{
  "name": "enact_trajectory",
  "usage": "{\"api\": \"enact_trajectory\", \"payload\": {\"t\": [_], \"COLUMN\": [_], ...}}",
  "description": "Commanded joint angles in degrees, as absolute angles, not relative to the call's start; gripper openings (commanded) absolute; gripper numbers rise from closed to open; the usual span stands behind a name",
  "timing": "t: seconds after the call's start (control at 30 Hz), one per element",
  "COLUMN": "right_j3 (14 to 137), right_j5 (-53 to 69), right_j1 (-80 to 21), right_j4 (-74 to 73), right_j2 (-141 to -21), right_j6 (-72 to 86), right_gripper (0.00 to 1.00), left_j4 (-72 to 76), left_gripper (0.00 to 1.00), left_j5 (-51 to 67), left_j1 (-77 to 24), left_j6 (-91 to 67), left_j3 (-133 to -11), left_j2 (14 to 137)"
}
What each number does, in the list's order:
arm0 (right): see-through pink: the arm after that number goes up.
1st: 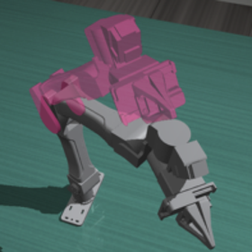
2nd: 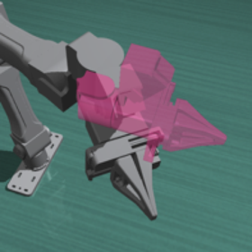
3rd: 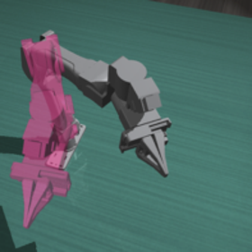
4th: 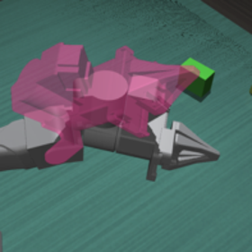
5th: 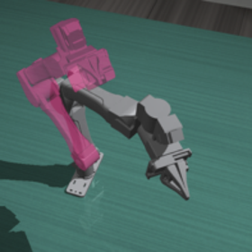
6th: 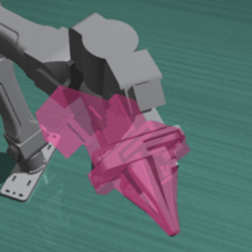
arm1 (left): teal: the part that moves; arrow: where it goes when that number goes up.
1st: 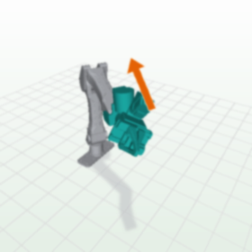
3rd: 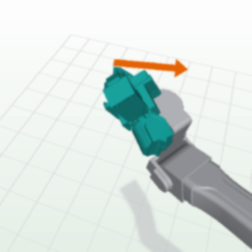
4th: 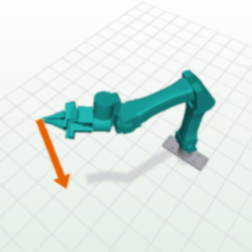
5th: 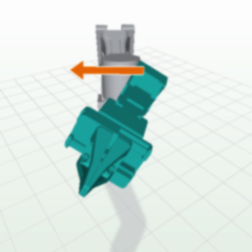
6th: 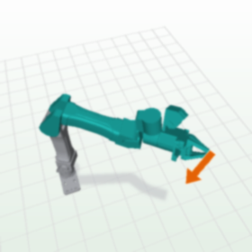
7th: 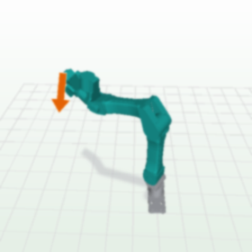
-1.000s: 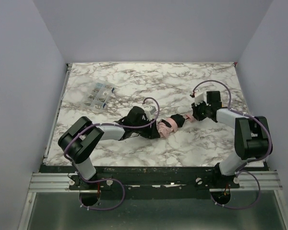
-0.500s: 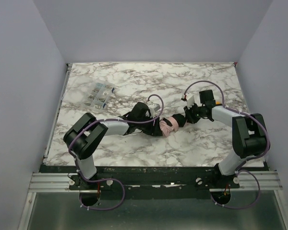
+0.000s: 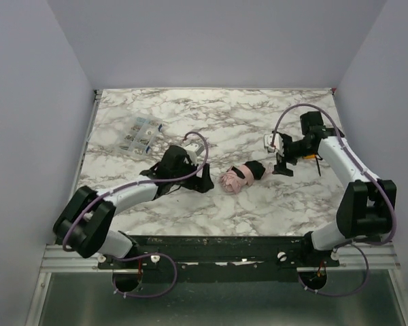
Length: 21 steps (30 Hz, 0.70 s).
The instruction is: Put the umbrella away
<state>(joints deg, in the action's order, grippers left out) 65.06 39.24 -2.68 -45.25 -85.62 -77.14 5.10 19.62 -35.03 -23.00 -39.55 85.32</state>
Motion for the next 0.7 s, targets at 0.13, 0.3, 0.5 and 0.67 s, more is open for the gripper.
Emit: {"api": "enact_trajectory", "payload": {"t": [0.13,0.3,0.5,0.67], "right_j3": [76.96,76.74,77.01,72.72], "right_j5": [47.47,44.93,38.92,32.89], "right_j1": [-15.10,-22.42,-24.66,-24.66], "right_j4": [-65.55,-55.44,-49.83,-39.62], "right_j2": [-101.84,-104.68,-108.72,-107.27], "right_j6": [-105.09,-93.87,-84.24,-75.62], "right_gripper": [1.00,1.00,0.99,0.95], "left_j4": [3.84,-1.51,-8.17,-8.20], "left_gripper": [0.99,0.99,0.99,0.99], "left_j5": [7.75,5.30,3.51,4.00], "left_j1": [-34.20,-33.02,-32.58,-32.59], "left_j6": [-21.16,-21.63,-21.73,-22.75], "left_j3": [-28.42,-23.74,-20.82,-19.72], "left_j2": [56.03,41.72,30.83,28.15]}}
